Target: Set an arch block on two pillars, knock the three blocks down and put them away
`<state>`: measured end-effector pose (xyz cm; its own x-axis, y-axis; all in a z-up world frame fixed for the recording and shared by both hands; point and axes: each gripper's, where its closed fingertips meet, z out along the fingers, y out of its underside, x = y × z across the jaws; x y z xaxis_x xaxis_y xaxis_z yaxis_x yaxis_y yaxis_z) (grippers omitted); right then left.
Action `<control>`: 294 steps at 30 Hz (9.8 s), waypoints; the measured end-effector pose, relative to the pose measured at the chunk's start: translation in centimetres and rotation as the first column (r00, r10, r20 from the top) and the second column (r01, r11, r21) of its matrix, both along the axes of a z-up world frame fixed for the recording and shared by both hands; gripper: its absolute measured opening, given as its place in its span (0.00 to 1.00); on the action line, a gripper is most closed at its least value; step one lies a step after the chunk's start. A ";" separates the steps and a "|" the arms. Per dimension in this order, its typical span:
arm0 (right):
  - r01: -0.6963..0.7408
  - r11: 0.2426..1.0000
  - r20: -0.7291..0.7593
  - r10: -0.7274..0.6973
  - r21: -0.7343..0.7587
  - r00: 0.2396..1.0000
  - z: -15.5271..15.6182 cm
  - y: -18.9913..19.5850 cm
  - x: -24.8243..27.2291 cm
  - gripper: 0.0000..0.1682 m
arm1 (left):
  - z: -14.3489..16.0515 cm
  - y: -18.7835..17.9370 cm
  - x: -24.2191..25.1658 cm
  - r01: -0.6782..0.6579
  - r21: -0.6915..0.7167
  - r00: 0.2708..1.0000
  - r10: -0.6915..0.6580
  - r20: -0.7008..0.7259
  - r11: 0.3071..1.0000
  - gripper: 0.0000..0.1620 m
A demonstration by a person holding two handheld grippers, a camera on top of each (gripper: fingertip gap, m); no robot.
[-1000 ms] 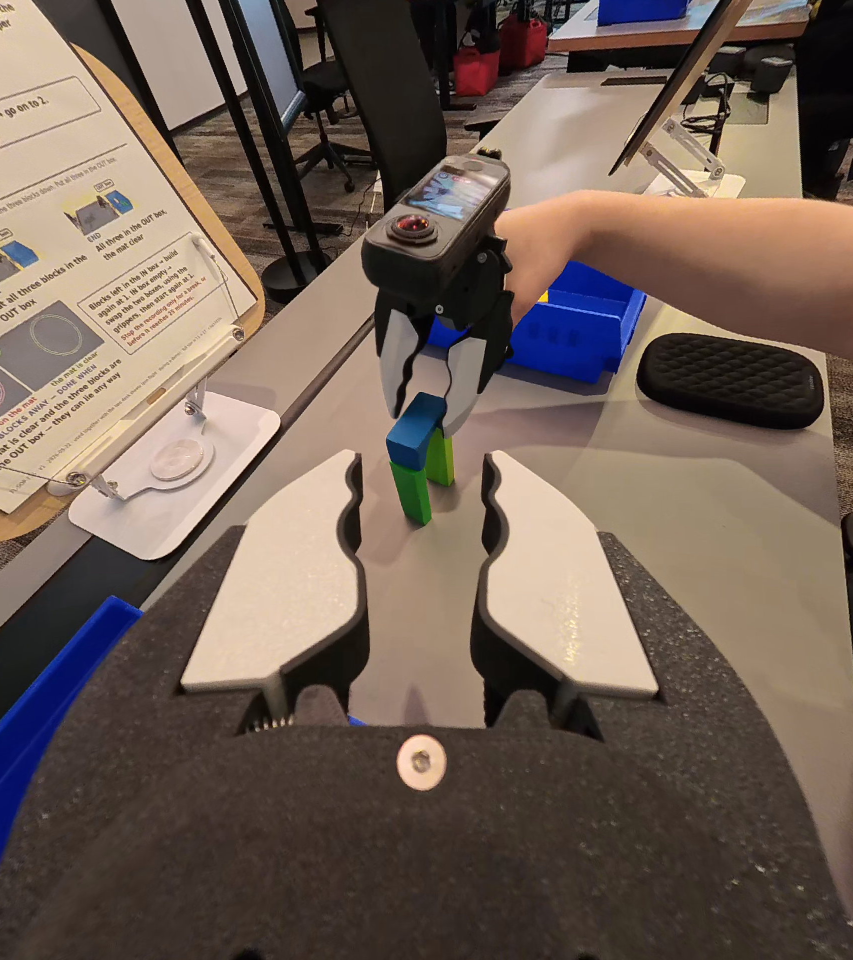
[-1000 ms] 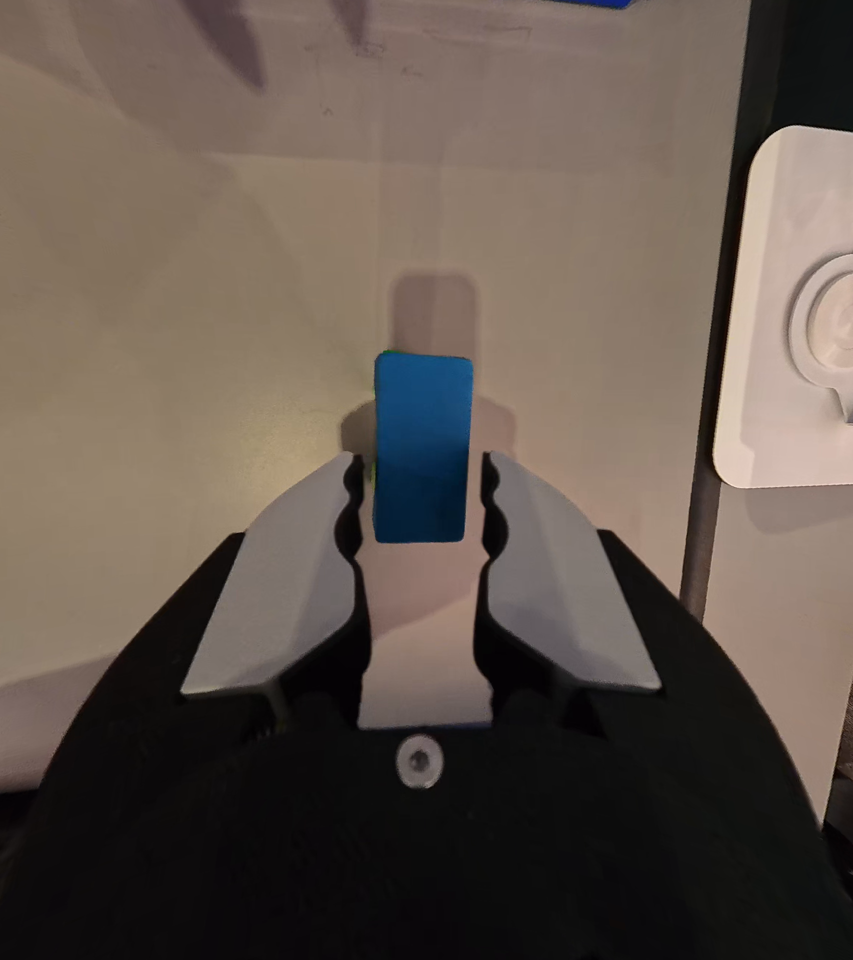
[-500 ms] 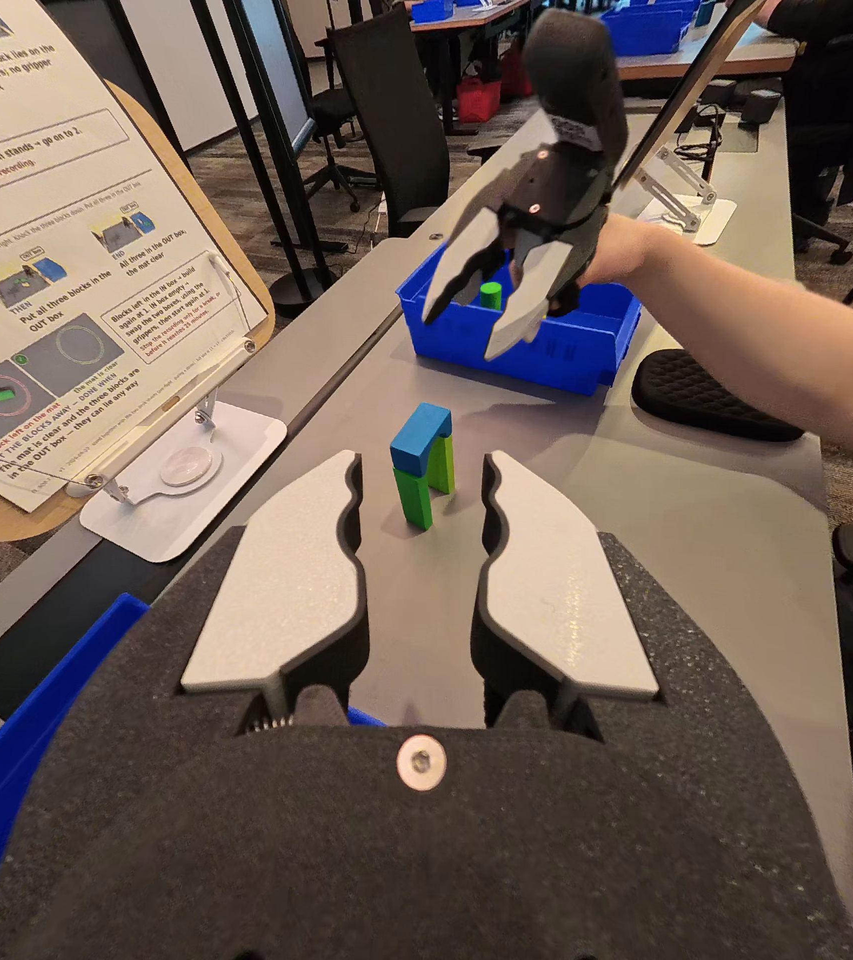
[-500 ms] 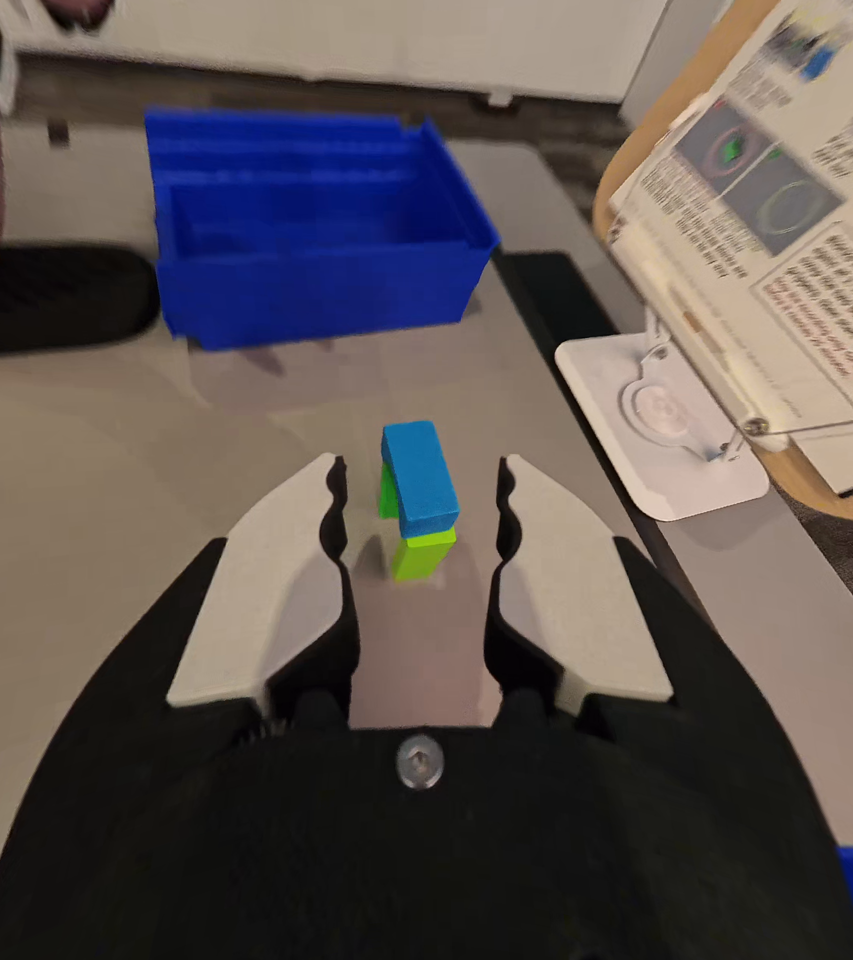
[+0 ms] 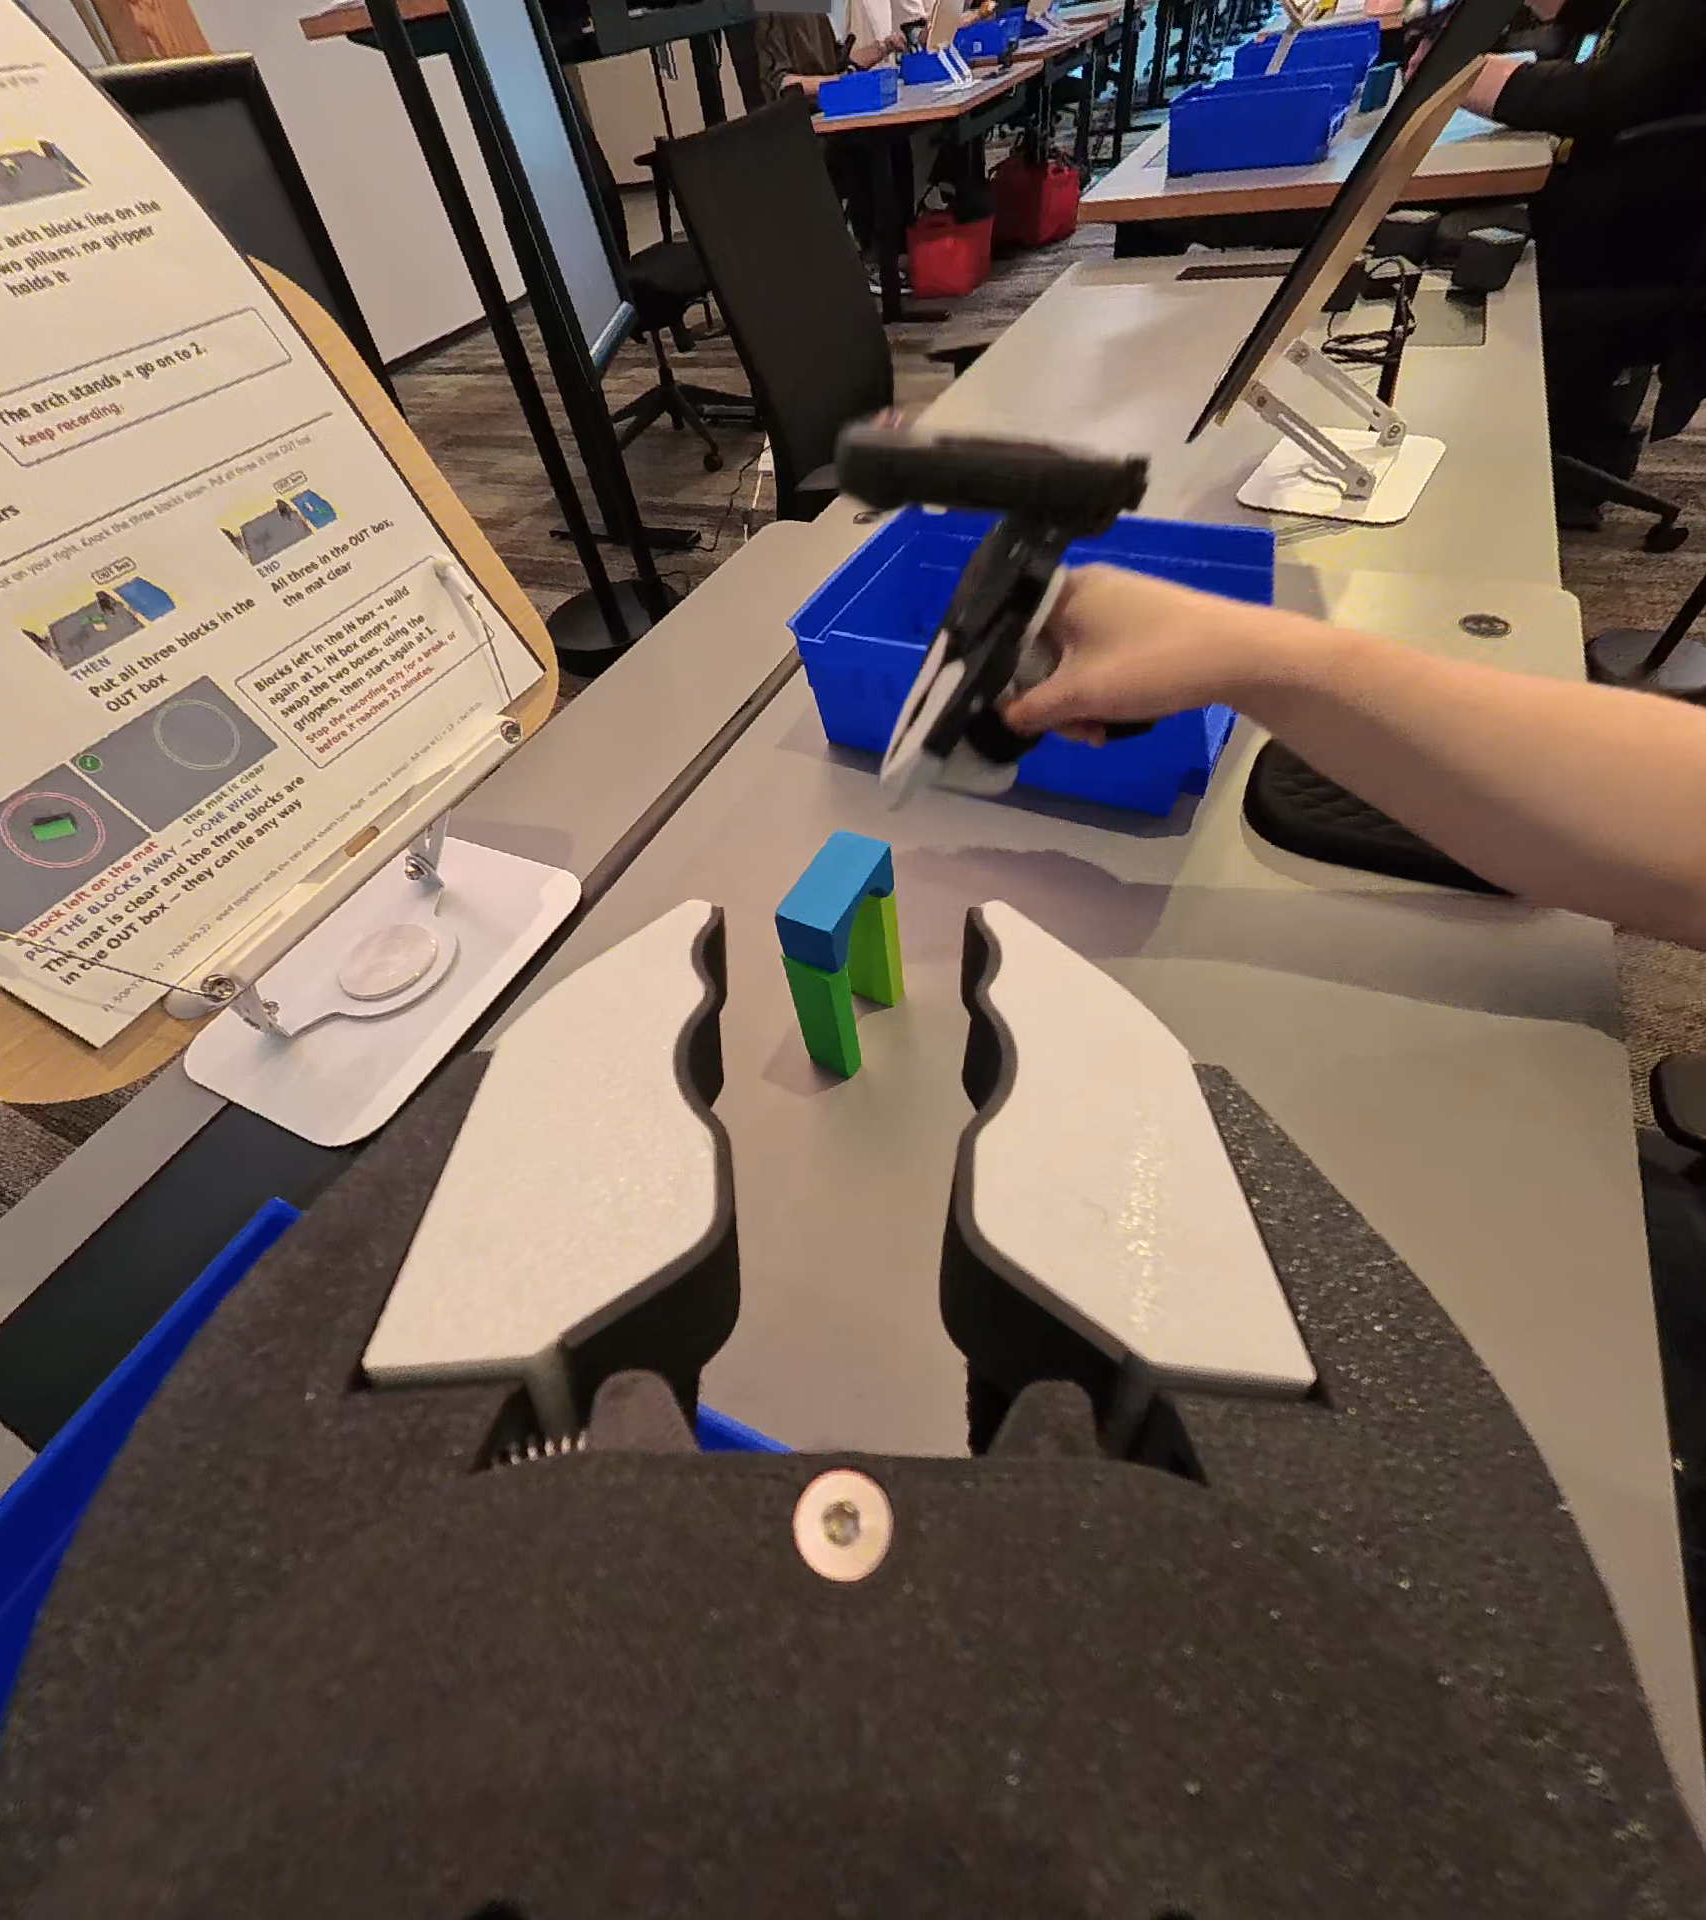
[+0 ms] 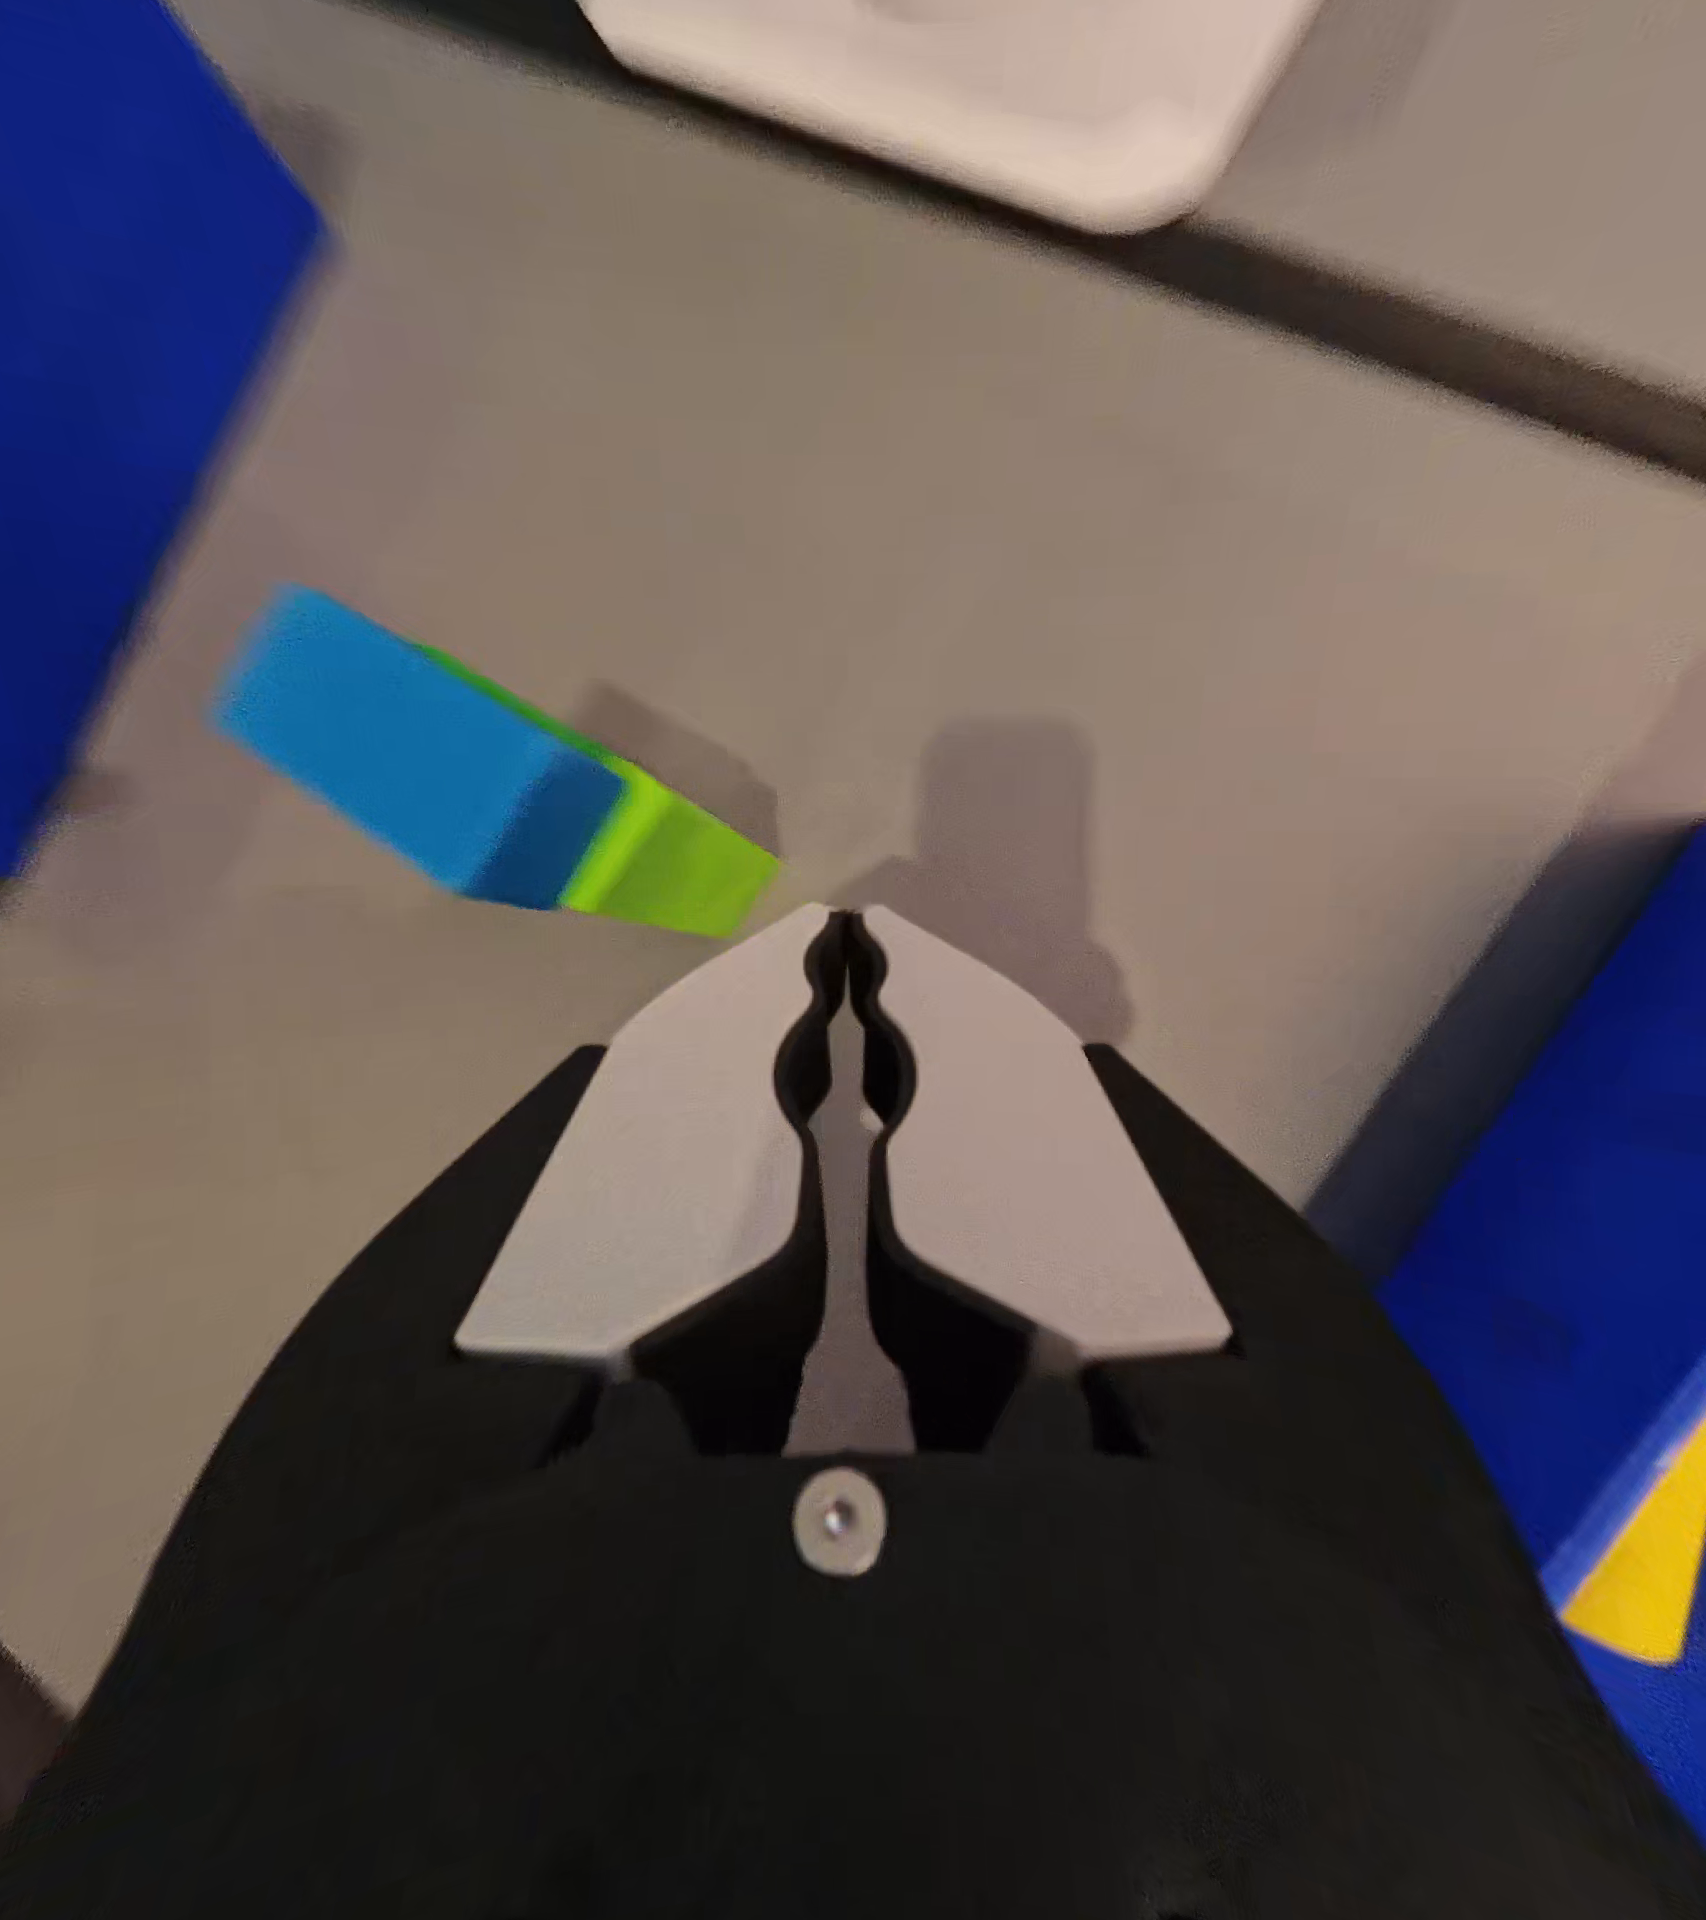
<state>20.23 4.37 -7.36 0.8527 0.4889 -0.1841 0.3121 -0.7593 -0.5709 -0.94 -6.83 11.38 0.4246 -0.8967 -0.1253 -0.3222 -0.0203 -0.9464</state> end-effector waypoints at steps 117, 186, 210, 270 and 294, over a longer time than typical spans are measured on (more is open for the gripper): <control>-0.286 0.855 0.138 0.250 0.433 0.958 7.9 0.7 12.8 0.22 | -27.2 11.8 5.3 -0.597 -0.297 0.672 0.262 -0.692 0.746 0.26; -0.003 0.991 0.032 -0.001 0.134 0.999 3.7 -0.1 21.6 0.17 | -25.0 11.6 -5.6 -0.963 -0.014 0.127 0.407 -0.904 0.270 0.33; -0.198 0.934 0.088 0.180 0.299 0.980 8.8 -1.2 14.6 0.17 | -21.2 9.7 4.2 -0.686 -0.226 0.582 0.335 -0.741 0.692 0.22; 0.370 0.832 0.193 -0.318 -0.412 0.928 -5.8 -5.5 30.1 0.04 | -22.1 5.7 -29.4 -0.861 -0.503 0.443 0.596 -0.670 0.075 0.50; 0.080 0.885 0.252 0.043 -0.459 0.967 -5.1 -4.2 13.2 0.07 | -24.0 6.3 -10.1 -0.768 -0.481 0.595 0.192 -0.781 0.422 0.31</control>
